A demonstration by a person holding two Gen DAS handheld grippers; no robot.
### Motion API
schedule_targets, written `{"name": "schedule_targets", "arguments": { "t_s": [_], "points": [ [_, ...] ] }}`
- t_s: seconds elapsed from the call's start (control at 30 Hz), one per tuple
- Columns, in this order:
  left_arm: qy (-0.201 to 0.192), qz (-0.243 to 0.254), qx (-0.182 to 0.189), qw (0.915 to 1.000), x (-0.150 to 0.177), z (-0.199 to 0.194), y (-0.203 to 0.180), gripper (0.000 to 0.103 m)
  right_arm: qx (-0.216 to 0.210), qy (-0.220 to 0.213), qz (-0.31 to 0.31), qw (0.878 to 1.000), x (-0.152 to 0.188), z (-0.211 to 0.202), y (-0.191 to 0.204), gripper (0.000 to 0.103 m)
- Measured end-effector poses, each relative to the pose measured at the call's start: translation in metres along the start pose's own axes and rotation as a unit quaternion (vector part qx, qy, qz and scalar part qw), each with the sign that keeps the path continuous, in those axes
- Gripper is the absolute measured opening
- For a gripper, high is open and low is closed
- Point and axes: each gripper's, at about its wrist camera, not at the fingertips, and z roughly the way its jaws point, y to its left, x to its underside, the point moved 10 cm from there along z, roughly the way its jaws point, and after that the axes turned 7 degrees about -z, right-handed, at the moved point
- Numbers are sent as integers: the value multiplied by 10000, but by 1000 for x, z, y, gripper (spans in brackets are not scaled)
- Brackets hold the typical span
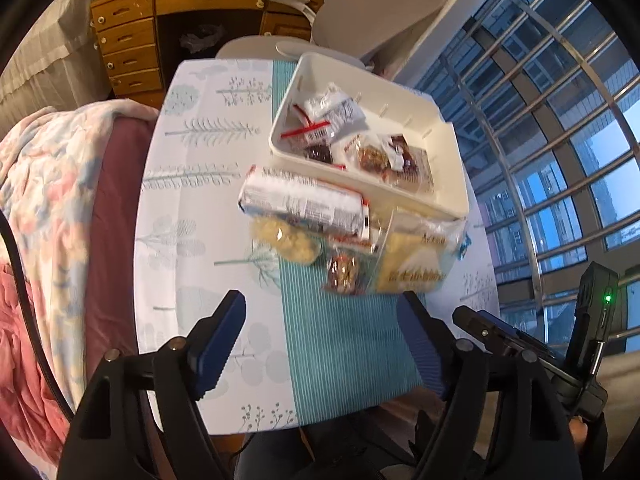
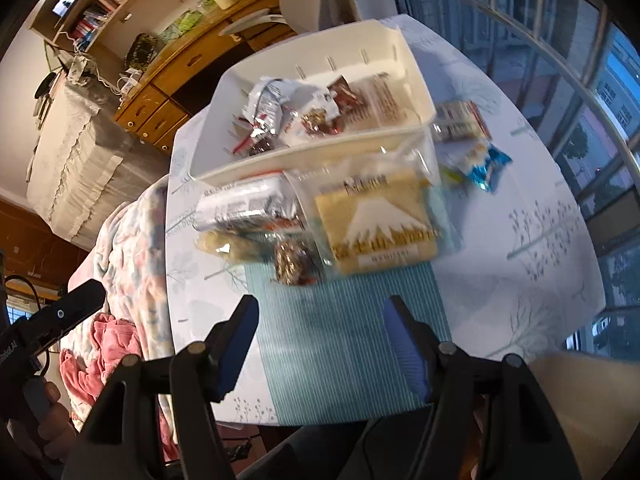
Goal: Organize snacks
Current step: 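Withdraw both open tools from the basket back over the table snacks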
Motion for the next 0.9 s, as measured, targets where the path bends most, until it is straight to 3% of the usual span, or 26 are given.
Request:
{"name": "schedule_targets", "arguments": {
  "t_s": [0.3,0.7,0.9],
  "points": [
    [494,60,-121,9987,29,29,-3,85,204,-188,-269,9993,15,1,-20,66],
    [683,282,-305,9968,27,77,-27,85,426,-492,-1168,9910,-21,11,-56,66],
    [739,458,-573,9946,25,112,-33,85,47,-269,-1392,9899,-36,26,-63,66]
  ]
}}
